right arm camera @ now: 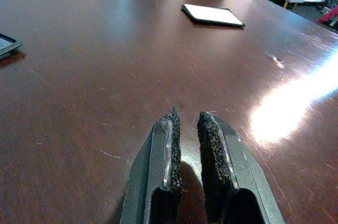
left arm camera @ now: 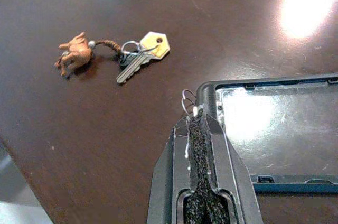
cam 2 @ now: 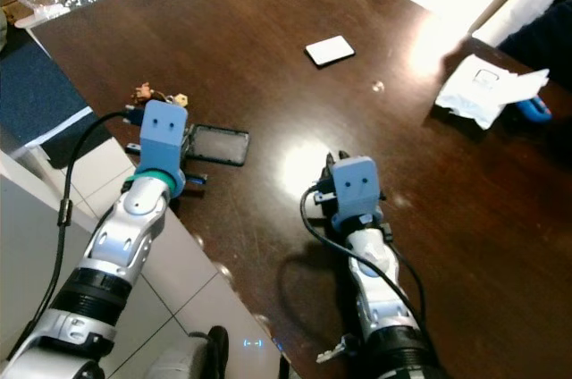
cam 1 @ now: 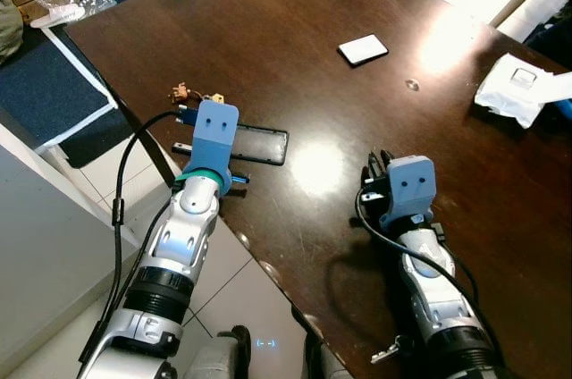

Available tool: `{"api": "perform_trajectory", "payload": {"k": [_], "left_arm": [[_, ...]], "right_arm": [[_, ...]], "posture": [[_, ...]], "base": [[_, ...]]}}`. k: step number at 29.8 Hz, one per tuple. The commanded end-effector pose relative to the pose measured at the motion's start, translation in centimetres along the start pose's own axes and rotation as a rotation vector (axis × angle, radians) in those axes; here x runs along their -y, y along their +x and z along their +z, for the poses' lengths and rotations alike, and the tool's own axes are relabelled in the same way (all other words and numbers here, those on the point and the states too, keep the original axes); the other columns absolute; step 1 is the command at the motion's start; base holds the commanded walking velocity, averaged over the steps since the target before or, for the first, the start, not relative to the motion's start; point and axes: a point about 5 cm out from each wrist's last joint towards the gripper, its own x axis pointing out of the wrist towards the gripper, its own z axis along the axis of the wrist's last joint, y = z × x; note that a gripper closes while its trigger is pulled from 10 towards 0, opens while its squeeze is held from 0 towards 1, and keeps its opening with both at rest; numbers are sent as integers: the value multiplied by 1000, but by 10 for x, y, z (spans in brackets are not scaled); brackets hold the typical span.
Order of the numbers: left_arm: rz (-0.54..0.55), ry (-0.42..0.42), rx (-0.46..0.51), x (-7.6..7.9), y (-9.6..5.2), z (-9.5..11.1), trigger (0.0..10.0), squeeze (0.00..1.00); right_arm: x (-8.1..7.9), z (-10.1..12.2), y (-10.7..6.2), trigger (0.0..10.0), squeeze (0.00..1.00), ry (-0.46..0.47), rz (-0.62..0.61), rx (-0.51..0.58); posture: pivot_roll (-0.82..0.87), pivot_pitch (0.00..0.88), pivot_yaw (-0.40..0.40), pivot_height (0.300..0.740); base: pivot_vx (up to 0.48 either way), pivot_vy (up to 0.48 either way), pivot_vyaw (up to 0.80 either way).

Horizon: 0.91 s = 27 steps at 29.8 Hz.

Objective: Hang keys on a hook

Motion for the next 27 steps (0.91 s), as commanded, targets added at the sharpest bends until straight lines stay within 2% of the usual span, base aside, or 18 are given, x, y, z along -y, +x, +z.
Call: {"api": "perform_trajectory", "payload": {"k": [1, 2, 5, 8, 10, 12, 13, 14, 17, 18, 20, 21, 24, 25, 27], "left_arm": [[5, 59, -81, -1, -3, -20, 2902, 0], [6, 106, -85, -2, -4, -23, 10000, 0], [9, 149, -98, -1, -5, -27, 10000, 0], [9, 154, -102, -1, -6, -28, 10000, 0], [6, 150, -109, 0, -6, -29, 10000, 478], [5, 149, -111, 0, -6, -29, 10000, 478], [5, 148, -113, 0, -6, -29, 10000, 855], [7, 144, -117, 0, -6, -29, 10000, 1000], [9, 140, -121, 0, -6, -29, 10000, 1000], [10, 138, -125, -1, -5, -30, 10000, 55], [11, 139, -127, -1, -5, -30, 10000, 55], [11, 140, -129, -1, -5, -30, 10000, 0], [12, 128, -136, 0, -5, -31, 10000, 0], [11, 122, -140, 0, -4, -31, 4863, 0], [10, 118, -143, 0, -4, -31, 4863, 0]], "right_arm": [[-4, -21, -11, 10000, 0, 6, 10, -106], [-4, -21, -11, 10000, 0, 6, 10, -105], [-4, -21, -11, 10000, 0, 6, 8, -104], [-4, -21, -11, 10000, 0, 6, 8, -104], [-4, -21, -12, 10000, 0, 6, 7, -105], [-4, -21, -12, 10000, 0, 5, 7, -106], [-4, -21, -12, 10000, 0, 5, 7, -106], [-4, -21, -12, 10000, 0, 6, 7, -106], [-5, -21, -11, 10000, 0, 7, 7, -106], [-5, -21, -11, 10000, 0, 8, 7, -106], [-5, -21, -11, 10000, 0, 8, 7, -106], [-5, -21, -11, 10000, 0, 8, 6, -105], [-5, -21, -11, 10000, 0, 9, 4, -105], [-5, -21, -11, 10000, 0, 10, 3, -105], [-5, -21, -11, 10000, 0, 10, 2, -105]], "posture": [[15, 225, 126, 740], [13, 225, 127, 740], [13, 226, 128, 740], [13, 226, 128, 740], [12, 227, 128, 740], [12, 227, 128, 740], [12, 227, 128, 740], [14, 229, 130, 740], [14, 228, 130, 740], [15, 228, 131, 740], [15, 228, 131, 740], [14, 228, 132, 740], [13, 226, 135, 740], [13, 226, 135, 740], [13, 226, 135, 740]], "base": [[0, 0, 0], [0, 0, 0], [0, 0, 0], [0, 0, 0], [0, 0, 0], [0, 0, 0], [0, 0, 0], [0, 0, 0], [0, 0, 0], [0, 0, 0], [0, 0, 0], [0, 0, 0], [0, 0, 0], [0, 0, 0], [0, 0, 0]]}}
